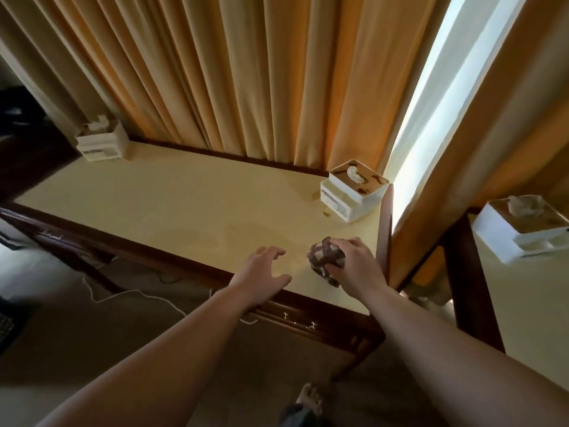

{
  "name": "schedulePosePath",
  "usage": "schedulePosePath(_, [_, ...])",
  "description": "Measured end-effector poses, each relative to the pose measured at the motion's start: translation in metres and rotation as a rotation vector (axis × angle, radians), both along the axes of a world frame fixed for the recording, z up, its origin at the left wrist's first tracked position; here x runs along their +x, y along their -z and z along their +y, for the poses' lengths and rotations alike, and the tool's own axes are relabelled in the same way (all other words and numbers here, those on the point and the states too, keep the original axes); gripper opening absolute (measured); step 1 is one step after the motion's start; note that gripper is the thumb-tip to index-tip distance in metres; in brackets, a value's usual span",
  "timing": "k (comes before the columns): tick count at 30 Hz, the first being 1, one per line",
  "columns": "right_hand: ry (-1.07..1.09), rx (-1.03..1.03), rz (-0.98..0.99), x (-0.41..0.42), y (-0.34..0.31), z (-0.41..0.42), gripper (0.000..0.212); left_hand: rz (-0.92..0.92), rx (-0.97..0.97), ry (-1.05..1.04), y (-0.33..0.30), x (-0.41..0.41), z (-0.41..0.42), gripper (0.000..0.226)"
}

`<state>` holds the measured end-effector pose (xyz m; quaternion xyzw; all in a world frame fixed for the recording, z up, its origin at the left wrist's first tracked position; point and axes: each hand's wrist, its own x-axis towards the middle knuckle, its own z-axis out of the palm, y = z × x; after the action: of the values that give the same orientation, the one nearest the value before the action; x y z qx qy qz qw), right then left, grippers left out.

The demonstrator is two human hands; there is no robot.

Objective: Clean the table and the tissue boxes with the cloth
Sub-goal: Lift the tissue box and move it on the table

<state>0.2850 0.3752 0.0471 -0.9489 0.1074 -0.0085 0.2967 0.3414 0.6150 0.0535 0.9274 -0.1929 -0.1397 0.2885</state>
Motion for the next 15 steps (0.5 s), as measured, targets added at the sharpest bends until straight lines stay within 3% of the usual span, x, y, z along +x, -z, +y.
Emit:
schedulePosePath(7, [-0.008,-0.054,0.234,0.044,0.046,-0.009,0.055,0.057,0.100,0.085,0.040,0.086,-0.021,0.061])
schedulePosePath(15, [0.114,-0.043,0.189,0.093,0.029,-0.026,0.061,0.058,0.075,0.197,0.043,0.151,-0.054,0.063])
